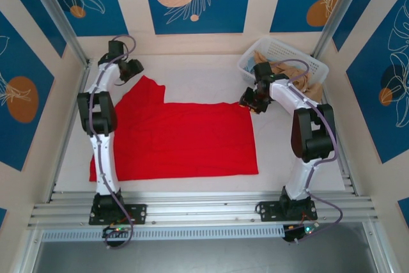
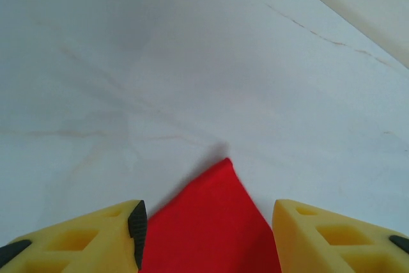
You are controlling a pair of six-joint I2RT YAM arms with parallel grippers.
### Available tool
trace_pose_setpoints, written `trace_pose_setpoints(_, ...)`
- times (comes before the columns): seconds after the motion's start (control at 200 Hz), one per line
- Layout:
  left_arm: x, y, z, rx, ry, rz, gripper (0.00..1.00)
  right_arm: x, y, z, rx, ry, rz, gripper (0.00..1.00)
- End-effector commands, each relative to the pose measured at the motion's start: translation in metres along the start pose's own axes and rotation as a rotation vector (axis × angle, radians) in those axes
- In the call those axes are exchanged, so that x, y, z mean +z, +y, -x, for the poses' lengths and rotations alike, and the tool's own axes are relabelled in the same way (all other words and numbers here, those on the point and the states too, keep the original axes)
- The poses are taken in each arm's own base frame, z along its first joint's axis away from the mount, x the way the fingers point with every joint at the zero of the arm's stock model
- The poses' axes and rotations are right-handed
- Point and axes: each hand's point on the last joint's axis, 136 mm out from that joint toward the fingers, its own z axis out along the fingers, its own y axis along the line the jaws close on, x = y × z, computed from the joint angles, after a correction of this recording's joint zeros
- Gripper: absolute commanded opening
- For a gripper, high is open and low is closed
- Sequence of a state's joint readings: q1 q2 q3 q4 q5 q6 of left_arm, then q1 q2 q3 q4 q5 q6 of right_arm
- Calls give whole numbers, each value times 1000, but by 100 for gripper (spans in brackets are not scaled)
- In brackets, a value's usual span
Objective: Fold and stack the t-shirts
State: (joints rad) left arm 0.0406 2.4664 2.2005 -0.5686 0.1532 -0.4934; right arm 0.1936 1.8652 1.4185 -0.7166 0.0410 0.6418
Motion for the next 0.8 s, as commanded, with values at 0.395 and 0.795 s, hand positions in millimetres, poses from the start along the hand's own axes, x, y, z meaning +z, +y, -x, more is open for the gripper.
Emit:
trace_pose_setpoints(0.395, 40, 12, -56, 73, 179, 183, 62, -10, 4, 7, 48, 12, 86, 43)
trace_pose_setpoints(0.795, 27, 35, -88, 36, 298, 372, 12, -4, 2, 21, 73, -1, 53, 42)
